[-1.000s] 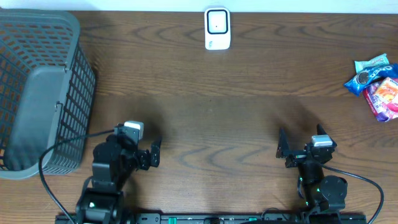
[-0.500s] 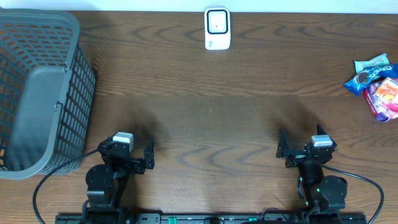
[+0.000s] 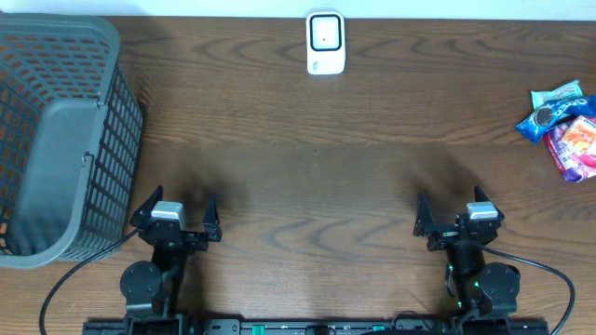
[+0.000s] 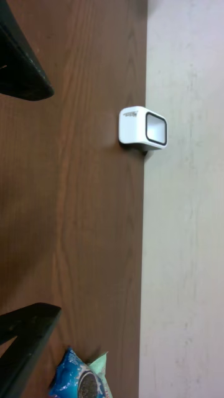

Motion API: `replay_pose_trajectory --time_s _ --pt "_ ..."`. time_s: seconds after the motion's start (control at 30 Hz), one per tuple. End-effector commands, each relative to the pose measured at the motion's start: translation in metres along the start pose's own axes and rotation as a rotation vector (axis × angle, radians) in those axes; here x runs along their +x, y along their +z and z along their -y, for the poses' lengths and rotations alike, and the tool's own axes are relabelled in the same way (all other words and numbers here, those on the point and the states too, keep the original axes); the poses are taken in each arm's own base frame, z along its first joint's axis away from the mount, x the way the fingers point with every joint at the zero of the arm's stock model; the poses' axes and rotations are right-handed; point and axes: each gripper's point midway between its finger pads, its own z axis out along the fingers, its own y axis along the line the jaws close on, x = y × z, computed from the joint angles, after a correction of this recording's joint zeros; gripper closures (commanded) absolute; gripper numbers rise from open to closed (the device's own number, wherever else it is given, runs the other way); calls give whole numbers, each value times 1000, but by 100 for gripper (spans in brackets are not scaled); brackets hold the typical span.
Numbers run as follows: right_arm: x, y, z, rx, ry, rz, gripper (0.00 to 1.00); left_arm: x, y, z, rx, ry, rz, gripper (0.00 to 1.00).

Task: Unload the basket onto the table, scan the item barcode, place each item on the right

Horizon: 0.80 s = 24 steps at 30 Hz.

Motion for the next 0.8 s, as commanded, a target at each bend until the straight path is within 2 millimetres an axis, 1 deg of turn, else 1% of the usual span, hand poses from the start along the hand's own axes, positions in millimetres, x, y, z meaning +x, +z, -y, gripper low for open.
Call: replay_pose_trajectory --time_s 0.0,0.07,0.17,0.2,0.27,0.5,0.57,0.67,0.77 --pt "1 0 4 21 -10 0 1 -1 1 -2 -8 34 21 2" --pt "1 0 4 21 -10 0 1 1 1 -2 -8 58 13 2" --pt "1 0 4 21 -10 0 1 18 0 -3 -9 56 -53 2" --pt "1 0 4 21 -10 0 1 19 0 -2 -5 54 -58 2" --pt "1 0 4 21 -10 0 1 18 0 -2 -2 55 -56 2" --pt "1 0 4 21 -10 0 1 20 0 -11 -56 43 -63 2" --pt "1 0 4 21 -10 0 1 20 0 -17 -90 43 -65 2" --pt "1 0 4 21 -10 0 1 22 -3 -32 -180 -10 -70 2" --pt "1 0 4 21 -10 0 1 22 -3 -33 -187 -10 -70 2"
